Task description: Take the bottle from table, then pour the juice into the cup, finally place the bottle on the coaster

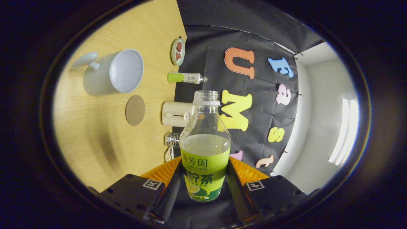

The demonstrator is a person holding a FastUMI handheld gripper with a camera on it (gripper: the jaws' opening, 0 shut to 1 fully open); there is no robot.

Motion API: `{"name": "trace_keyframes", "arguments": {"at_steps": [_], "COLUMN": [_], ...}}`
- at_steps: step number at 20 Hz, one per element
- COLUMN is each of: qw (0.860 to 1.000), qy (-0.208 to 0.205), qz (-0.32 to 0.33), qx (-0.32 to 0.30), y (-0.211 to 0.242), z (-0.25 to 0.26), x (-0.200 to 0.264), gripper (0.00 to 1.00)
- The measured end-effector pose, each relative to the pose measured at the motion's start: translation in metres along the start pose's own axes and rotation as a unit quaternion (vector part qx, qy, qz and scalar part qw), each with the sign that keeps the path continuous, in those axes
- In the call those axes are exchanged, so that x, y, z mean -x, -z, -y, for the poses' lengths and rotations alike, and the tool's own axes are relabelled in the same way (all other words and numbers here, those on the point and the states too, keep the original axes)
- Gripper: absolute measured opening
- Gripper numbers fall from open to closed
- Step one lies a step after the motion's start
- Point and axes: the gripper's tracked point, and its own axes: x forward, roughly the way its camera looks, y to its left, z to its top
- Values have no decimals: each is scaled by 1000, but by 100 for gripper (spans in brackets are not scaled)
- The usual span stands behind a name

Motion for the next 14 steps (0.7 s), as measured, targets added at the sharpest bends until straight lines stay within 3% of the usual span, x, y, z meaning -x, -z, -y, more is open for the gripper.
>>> {"name": "trace_keyframes", "arguments": {"at_steps": [14], "qw": [998], "qy": [11], "qz": [15], "qx": [59], "y": [-19], "z": [11], "x": [1], "gripper": [81]}}
